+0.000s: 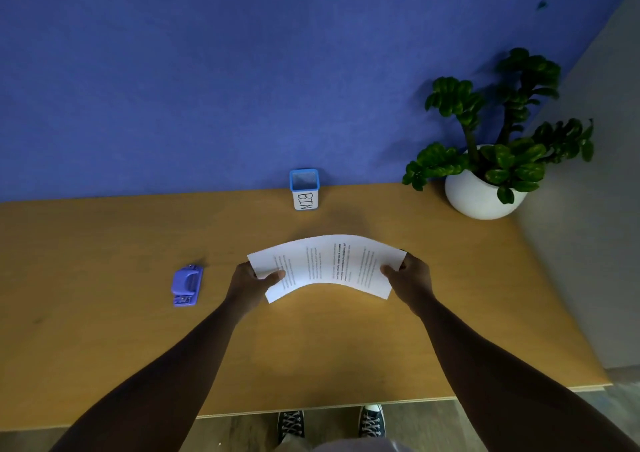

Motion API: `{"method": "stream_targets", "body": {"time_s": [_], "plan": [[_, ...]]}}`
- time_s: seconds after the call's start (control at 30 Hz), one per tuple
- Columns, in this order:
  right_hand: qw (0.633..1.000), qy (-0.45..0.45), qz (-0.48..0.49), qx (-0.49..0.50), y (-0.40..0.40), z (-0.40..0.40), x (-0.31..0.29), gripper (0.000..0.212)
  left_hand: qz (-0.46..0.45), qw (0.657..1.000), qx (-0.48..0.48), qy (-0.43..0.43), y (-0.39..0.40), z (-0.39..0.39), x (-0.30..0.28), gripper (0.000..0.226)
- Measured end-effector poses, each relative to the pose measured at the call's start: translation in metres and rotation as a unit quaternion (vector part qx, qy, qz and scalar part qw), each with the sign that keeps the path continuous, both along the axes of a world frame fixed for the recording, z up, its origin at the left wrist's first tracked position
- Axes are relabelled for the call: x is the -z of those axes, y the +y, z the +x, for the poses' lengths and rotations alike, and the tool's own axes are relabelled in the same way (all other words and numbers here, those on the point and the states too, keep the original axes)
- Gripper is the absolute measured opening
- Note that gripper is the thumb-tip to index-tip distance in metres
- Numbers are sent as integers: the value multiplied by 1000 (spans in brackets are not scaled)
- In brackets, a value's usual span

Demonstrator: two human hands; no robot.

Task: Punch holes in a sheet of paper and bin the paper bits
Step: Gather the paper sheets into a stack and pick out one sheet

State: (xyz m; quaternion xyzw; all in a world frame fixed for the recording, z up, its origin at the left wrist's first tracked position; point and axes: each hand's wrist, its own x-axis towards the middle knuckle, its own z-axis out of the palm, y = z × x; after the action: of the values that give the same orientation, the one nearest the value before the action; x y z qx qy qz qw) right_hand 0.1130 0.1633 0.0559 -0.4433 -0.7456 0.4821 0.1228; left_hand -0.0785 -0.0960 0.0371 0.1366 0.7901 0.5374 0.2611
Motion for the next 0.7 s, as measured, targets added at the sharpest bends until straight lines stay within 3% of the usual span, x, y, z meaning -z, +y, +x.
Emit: {"method": "stream_targets", "body": {"time_s": [0.17, 0.7], "plan": [[999, 35, 22, 3, 5, -3, -5, 28, 25, 999, -23, 22, 4, -4, -9, 12], [999, 32, 18, -8, 3, -2, -2, 31, 1, 999, -21, 25, 1, -5, -6, 11]]}}
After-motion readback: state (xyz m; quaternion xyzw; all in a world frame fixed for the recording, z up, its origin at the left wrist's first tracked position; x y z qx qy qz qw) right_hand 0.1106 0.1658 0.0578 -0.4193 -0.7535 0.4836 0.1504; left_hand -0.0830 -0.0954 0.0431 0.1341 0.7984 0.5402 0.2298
